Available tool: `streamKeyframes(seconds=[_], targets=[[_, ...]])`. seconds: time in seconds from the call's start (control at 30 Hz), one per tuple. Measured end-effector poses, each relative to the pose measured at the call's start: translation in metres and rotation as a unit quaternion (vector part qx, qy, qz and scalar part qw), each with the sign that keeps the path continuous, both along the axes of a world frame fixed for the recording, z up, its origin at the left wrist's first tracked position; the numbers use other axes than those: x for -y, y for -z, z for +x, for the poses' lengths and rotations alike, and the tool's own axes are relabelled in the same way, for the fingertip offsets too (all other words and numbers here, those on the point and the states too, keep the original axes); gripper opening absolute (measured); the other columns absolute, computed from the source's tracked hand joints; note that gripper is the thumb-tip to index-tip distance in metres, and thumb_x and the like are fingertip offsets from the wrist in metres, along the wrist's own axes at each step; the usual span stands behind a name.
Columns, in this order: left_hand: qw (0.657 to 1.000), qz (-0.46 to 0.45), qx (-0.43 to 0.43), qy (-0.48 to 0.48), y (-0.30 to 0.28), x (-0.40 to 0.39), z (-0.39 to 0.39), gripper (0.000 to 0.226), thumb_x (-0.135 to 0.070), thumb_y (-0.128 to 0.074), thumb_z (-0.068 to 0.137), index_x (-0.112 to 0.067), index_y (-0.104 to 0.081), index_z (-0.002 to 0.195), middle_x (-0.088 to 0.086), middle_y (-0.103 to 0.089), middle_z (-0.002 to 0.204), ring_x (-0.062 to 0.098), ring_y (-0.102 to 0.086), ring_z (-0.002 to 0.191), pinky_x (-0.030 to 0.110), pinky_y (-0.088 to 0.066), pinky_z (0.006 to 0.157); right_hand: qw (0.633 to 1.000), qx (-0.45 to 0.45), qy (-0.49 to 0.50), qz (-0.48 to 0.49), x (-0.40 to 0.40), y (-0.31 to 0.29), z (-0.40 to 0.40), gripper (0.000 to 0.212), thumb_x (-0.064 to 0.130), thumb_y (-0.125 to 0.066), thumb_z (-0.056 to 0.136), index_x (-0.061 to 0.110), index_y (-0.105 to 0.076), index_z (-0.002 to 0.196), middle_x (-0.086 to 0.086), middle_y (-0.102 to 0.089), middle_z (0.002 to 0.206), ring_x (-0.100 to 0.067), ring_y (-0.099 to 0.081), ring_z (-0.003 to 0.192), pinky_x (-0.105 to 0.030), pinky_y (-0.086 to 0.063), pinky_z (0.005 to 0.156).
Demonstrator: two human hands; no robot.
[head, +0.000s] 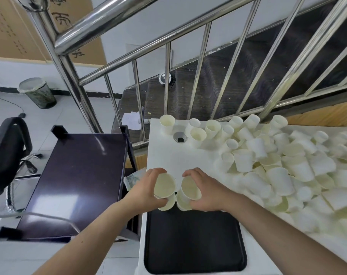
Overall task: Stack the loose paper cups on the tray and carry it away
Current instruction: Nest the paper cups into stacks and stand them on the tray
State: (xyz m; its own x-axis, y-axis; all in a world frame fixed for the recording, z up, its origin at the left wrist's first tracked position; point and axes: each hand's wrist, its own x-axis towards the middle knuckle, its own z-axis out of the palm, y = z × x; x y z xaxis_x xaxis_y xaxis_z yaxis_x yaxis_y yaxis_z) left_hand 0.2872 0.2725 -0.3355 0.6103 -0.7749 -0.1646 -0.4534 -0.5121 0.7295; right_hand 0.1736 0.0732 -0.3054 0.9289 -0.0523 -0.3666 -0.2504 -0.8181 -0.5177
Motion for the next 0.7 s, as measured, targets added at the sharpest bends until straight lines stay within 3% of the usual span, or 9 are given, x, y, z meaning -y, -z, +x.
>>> streamKeyframes(seconds=[0.3, 0.53, 0.7], targets=[[0.996, 0.063, 0.063, 0.014, 0.022, 0.001, -0.018, 0.076, -0.027, -0.070, 0.074, -0.026, -0.029, 0.138, -0.006, -0.038, 0.132, 0.016, -0.033, 0.125, 0.030, -0.039, 0.097, 0.998, -0.012, -0.004, -0.069, -0.015, 0.028, -0.010, 0.076, 0.026, -0.065, 0.076, 0.027, -0.027, 0.142, 0.010, -0.028, 0.142, -0.013, -0.036, 0.129, -0.027, -0.042, 0.094], [0.993, 0.101, 0.056, 0.025, 0.033, 0.003, -0.022, 0.090, -0.032, -0.070, 0.074, -0.026, -0.017, 0.146, -0.005, -0.031, 0.140, 0.017, -0.029, 0.131, 0.029, -0.040, 0.097, 0.996, -0.022, -0.023, -0.089, -0.016, 0.040, -0.006, 0.087, 0.041, -0.071, 0.079, 0.026, -0.022, 0.150, 0.004, -0.027, 0.148, -0.018, -0.032, 0.135, -0.030, -0.032, 0.107], [0.991, 0.117, 0.065, 0.029, 0.038, 0.005, -0.019, 0.089, -0.039, -0.069, 0.075, -0.023, -0.021, 0.147, -0.006, -0.028, 0.143, 0.015, -0.030, 0.132, 0.030, -0.040, 0.100, 0.993, -0.020, -0.041, -0.105, -0.010, 0.042, -0.006, 0.082, 0.038, -0.069, 0.081, 0.023, -0.026, 0.149, 0.004, -0.030, 0.148, -0.017, -0.035, 0.133, -0.027, -0.030, 0.105]])
